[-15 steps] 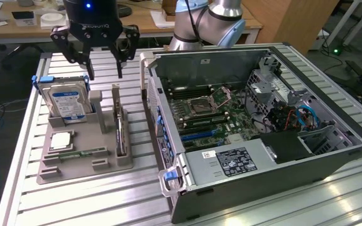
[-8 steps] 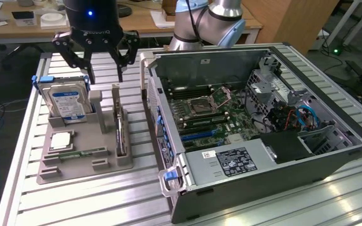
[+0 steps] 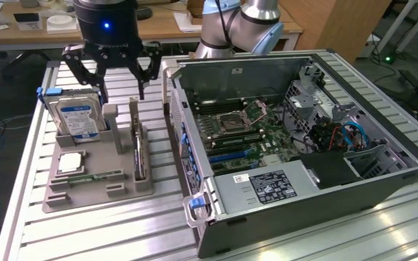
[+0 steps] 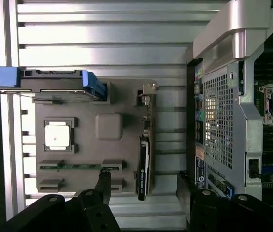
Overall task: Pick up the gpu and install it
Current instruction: 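Pick up the gpu and move the gpu toward the slot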
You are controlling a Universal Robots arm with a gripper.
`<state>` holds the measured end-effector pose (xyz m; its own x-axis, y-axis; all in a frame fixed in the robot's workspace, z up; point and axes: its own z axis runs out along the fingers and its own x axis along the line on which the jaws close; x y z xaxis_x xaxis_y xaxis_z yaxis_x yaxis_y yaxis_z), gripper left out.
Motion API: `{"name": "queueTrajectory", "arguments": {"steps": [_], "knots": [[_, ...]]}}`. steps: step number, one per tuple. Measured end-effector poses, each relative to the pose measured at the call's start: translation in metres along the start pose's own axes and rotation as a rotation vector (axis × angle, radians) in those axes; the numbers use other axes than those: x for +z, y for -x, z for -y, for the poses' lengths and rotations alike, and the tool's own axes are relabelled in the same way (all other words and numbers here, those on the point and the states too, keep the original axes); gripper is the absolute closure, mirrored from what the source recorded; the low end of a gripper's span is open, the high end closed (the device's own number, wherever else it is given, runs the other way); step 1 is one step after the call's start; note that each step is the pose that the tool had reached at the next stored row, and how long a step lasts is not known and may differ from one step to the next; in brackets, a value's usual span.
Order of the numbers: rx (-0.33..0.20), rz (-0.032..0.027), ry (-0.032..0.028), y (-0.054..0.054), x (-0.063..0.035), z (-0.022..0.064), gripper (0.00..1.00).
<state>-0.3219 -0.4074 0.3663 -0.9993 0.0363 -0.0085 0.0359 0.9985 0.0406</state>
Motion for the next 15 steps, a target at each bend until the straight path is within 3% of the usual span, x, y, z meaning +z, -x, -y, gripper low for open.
{"name": "queueTrajectory", "arguments": {"steps": [1, 15], "knots": [[-0.001, 0.0, 0.0001, 0.0, 0.0014, 0.0003, 0.34], [-0.019, -0.0023, 0.0, 0.0, 0.0226, 0.0102, 0.34]]}}
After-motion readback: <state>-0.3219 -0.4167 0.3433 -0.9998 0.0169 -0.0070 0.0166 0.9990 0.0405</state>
